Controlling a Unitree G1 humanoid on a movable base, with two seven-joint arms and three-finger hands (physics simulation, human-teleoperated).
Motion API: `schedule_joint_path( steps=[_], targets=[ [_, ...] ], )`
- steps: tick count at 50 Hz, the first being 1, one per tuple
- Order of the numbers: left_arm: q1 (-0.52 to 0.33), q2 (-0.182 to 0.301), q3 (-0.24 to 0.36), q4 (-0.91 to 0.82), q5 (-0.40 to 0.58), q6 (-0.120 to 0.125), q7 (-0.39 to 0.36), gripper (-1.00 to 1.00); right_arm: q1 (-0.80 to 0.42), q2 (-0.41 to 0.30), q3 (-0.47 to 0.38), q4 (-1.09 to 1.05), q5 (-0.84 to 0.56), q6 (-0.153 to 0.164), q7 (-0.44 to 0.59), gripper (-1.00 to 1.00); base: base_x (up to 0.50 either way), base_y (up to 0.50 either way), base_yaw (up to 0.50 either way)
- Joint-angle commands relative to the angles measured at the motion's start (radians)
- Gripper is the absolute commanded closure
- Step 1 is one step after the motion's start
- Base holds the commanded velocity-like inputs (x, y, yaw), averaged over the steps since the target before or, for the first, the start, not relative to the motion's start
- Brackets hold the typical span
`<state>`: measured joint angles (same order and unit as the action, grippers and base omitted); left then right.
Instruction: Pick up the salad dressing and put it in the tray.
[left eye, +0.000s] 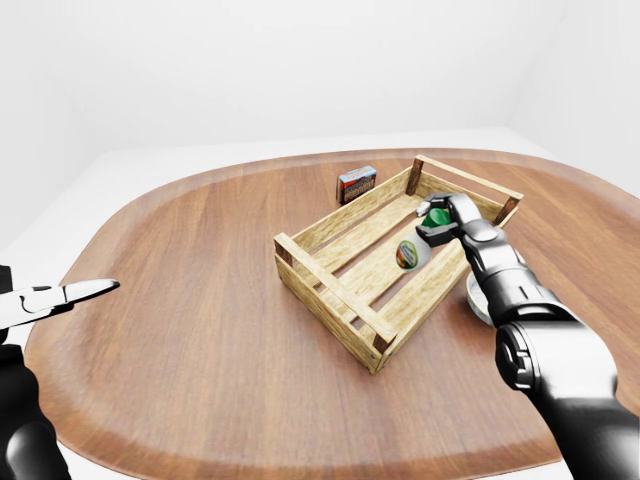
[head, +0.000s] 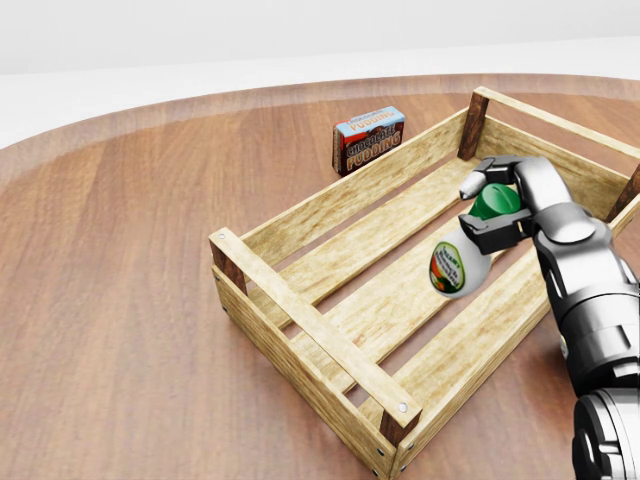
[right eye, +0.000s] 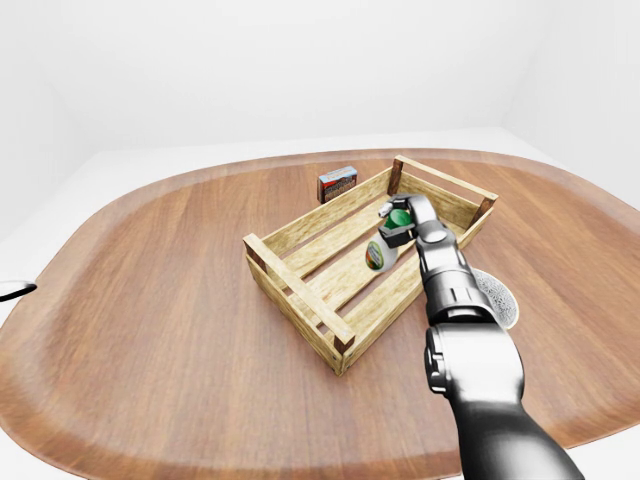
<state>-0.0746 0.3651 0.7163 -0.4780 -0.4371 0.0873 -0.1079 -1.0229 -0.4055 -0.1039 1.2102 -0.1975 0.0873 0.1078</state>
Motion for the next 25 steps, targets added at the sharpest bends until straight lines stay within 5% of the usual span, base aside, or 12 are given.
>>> schedule_joint_path(
  steps=[1,25],
  targets=[
    [0.001,-0.002,-0.003,0.008,0.005,0.0,-0.003,-1.0,-0.065,0.002,-0.007,0.052,-0.083,0.0,-0.052,1.0,0.0,0.0,0.0],
    [-0.001,-0.006,-0.011,-0.002,0.009,0.0,0.0,-1.0,-0.143,-0.003,-0.05,0.114,-0.104,0.0,0.065,1.0,0.0,0.0,0.0]
  ],
)
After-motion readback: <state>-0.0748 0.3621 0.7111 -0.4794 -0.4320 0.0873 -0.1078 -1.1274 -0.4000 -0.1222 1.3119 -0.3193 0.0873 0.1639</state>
